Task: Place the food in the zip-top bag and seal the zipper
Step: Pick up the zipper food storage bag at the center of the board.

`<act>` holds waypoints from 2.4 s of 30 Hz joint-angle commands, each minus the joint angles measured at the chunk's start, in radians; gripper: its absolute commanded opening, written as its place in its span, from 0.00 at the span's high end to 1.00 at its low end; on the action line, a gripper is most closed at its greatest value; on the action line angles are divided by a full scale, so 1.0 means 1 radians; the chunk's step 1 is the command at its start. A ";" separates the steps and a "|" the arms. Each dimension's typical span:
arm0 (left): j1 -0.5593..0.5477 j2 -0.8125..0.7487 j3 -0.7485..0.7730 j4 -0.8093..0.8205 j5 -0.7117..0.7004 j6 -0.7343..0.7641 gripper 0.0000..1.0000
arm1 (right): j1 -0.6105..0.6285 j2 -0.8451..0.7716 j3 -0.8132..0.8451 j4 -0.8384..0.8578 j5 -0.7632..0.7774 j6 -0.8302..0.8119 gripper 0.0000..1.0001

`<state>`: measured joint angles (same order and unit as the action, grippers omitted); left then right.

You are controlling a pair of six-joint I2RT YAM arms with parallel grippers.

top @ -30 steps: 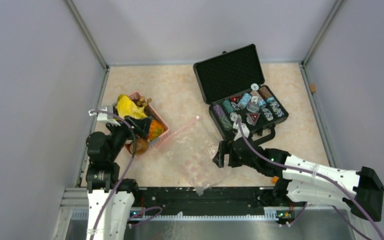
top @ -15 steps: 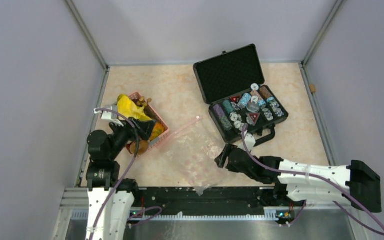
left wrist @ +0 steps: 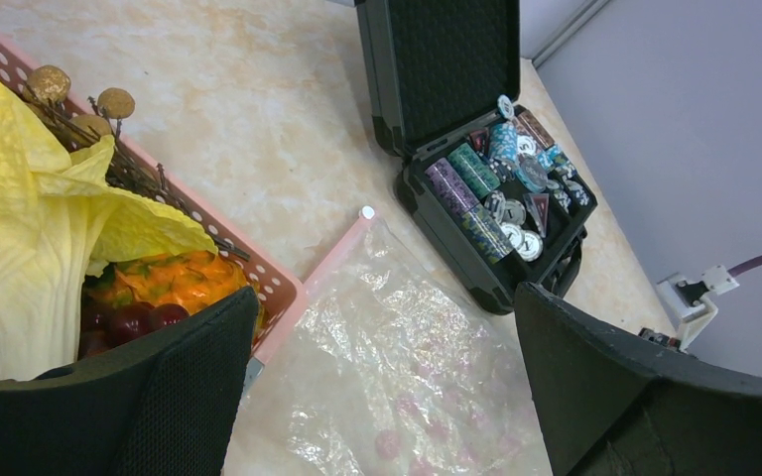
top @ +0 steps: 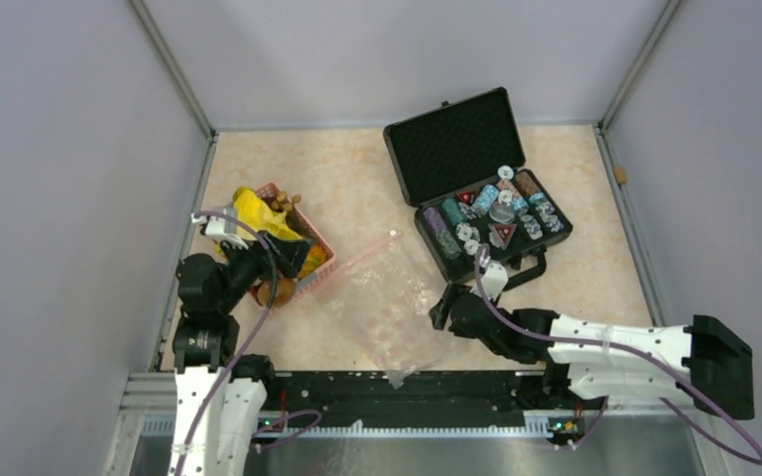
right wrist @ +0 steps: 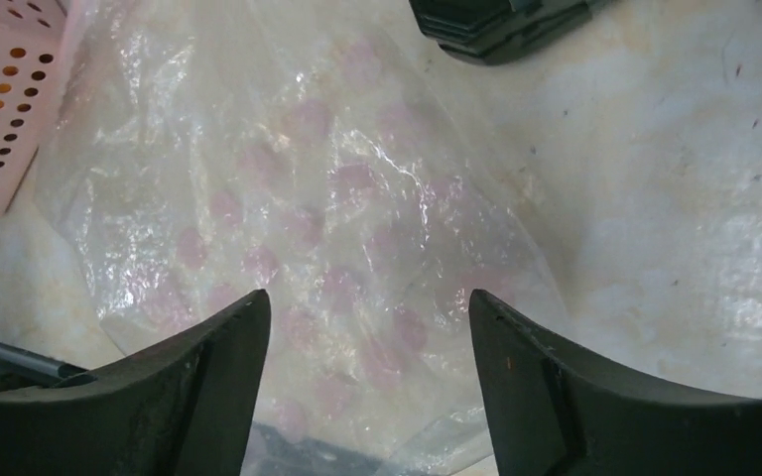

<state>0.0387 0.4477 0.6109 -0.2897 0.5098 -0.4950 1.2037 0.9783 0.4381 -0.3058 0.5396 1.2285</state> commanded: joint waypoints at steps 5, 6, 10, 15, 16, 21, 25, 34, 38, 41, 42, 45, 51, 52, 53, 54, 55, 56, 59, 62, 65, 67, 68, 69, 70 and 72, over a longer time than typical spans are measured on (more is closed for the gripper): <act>0.006 0.014 0.003 0.009 0.031 0.015 0.01 | -0.078 -0.041 0.233 -0.303 -0.016 -0.337 0.17; 0.006 0.019 0.006 0.007 0.045 0.018 0.01 | -0.079 -0.049 0.249 -0.353 -0.034 -0.326 0.15; 0.005 0.054 0.015 0.024 0.116 0.017 0.01 | -0.080 -0.145 0.164 -0.322 -0.270 -0.280 0.10; 0.006 0.112 0.019 0.048 0.213 0.003 0.01 | -0.080 -0.223 -0.023 -0.184 -0.413 -0.066 0.09; 0.005 0.117 0.022 0.050 0.227 0.000 0.01 | -0.080 -0.226 -0.050 -0.173 -0.396 -0.033 0.09; 0.005 0.123 0.021 0.072 0.240 -0.015 0.01 | -0.135 -0.163 -0.134 0.049 -0.345 -0.024 0.09; 0.004 0.130 0.040 0.069 0.249 -0.016 0.01 | -0.247 -0.056 -0.088 0.052 -0.402 -0.062 0.15; 0.004 0.147 0.045 0.072 0.236 -0.014 0.01 | -0.254 -0.075 -0.032 0.103 -0.300 -0.227 0.79; 0.003 0.145 0.038 0.076 0.233 -0.017 0.01 | -0.254 -0.076 0.033 -0.009 -0.212 -0.297 1.00; 0.004 0.149 0.032 0.085 0.236 -0.018 0.01 | -0.253 -0.087 0.058 -0.009 -0.211 -0.381 1.00; 0.004 0.153 0.030 0.088 0.242 -0.020 0.01 | -0.254 -0.095 0.066 -0.008 -0.215 -0.409 1.00; 0.003 0.169 0.022 0.098 0.267 -0.019 0.01 | -0.253 -0.114 0.088 0.007 -0.239 -0.524 1.00; -0.006 0.180 -0.017 0.101 0.266 -0.020 0.01 | -0.254 -0.164 0.138 -0.084 -0.142 -0.699 1.00; -0.016 0.178 -0.017 0.101 0.256 -0.016 0.01 | -0.254 -0.178 0.147 -0.102 -0.120 -0.718 1.00; -0.024 0.180 -0.015 0.099 0.245 -0.009 0.01 | -0.253 -0.192 0.155 -0.118 -0.085 -0.730 1.00; -0.033 0.183 -0.011 0.094 0.237 -0.003 0.01 | -0.254 -0.206 0.163 -0.133 -0.050 -0.742 1.00; -0.049 0.189 -0.009 0.092 0.230 -0.003 0.01 | -0.255 -0.219 0.171 -0.145 -0.016 -0.761 1.00; -0.075 0.197 -0.008 0.097 0.220 -0.005 0.01 | -0.255 -0.230 0.183 -0.162 0.002 -0.785 1.00; -0.188 0.235 0.004 0.090 0.134 0.019 0.01 | -0.270 -0.239 0.223 -0.196 0.024 -0.809 1.00; -0.329 0.297 0.025 0.076 0.007 0.051 0.01 | -0.299 -0.187 0.292 -0.247 -0.002 -0.824 1.00; -0.396 0.385 0.026 0.136 -0.051 0.059 0.01 | -0.311 -0.113 0.353 -0.331 0.008 -0.833 1.00; -0.412 0.462 0.057 0.151 -0.078 0.094 0.01 | -0.326 -0.077 0.382 -0.363 -0.029 -0.857 1.00; -0.417 0.501 0.071 0.169 -0.081 0.111 0.01 | -0.334 -0.068 0.397 -0.382 -0.041 -0.864 1.00; -0.421 0.542 0.089 0.191 -0.083 0.127 0.01 | -0.341 -0.063 0.407 -0.398 -0.046 -0.872 1.00; -0.424 0.581 0.119 0.201 -0.082 0.143 0.01 | -0.345 -0.064 0.411 -0.401 -0.046 -0.871 1.00; -0.427 0.667 0.180 0.208 -0.057 0.192 0.01 | -0.368 -0.080 0.412 -0.394 -0.080 -0.875 1.00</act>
<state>-0.3779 1.0092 0.6655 -0.1913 0.4728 -0.4042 0.8722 0.9169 0.7952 -0.6411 0.5026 0.3923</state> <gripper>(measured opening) 0.986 0.006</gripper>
